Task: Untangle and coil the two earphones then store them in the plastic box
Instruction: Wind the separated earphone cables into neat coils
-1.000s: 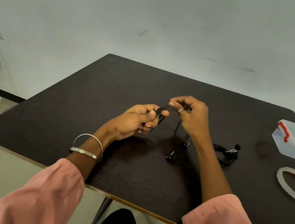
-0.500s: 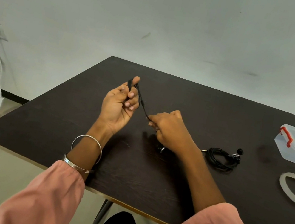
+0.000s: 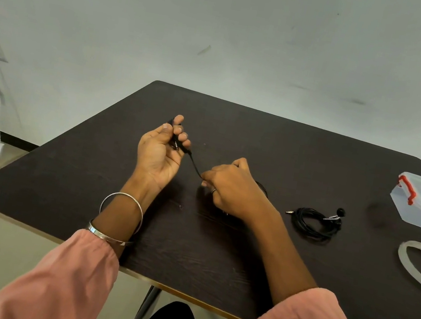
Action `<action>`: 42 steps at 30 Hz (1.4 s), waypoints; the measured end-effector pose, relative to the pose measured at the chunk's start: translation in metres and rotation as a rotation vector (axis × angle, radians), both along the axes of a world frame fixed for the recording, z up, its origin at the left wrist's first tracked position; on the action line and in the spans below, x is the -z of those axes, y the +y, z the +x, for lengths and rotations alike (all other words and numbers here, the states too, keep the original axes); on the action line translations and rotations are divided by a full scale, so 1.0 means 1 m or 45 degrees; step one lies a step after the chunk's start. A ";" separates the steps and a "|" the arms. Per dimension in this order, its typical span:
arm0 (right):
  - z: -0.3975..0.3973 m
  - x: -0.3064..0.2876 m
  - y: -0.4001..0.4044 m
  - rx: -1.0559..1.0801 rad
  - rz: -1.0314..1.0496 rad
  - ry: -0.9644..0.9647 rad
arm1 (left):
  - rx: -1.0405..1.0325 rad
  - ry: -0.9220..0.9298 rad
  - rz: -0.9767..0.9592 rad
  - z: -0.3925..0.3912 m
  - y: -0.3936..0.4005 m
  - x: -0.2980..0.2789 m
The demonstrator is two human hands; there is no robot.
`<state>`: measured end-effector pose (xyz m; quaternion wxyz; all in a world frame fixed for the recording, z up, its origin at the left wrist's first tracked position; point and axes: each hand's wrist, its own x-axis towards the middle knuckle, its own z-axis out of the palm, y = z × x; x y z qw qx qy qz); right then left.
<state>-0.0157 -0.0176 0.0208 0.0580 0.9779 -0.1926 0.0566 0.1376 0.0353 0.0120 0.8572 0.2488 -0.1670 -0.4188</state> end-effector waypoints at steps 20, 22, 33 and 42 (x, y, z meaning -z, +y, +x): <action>-0.032 -0.017 -0.031 0.187 0.784 -0.946 | 0.110 -1.499 0.401 -0.022 -0.007 0.020; -0.039 -0.017 -0.036 0.202 0.694 -0.876 | 0.202 -1.459 0.434 -0.026 -0.006 0.018; -0.050 -0.003 -0.059 0.591 0.089 -0.907 | 0.121 -0.884 0.198 -0.013 -0.004 0.013; -0.047 0.009 -0.069 0.797 0.072 -0.988 | -0.218 -0.495 0.248 -0.005 -0.005 0.010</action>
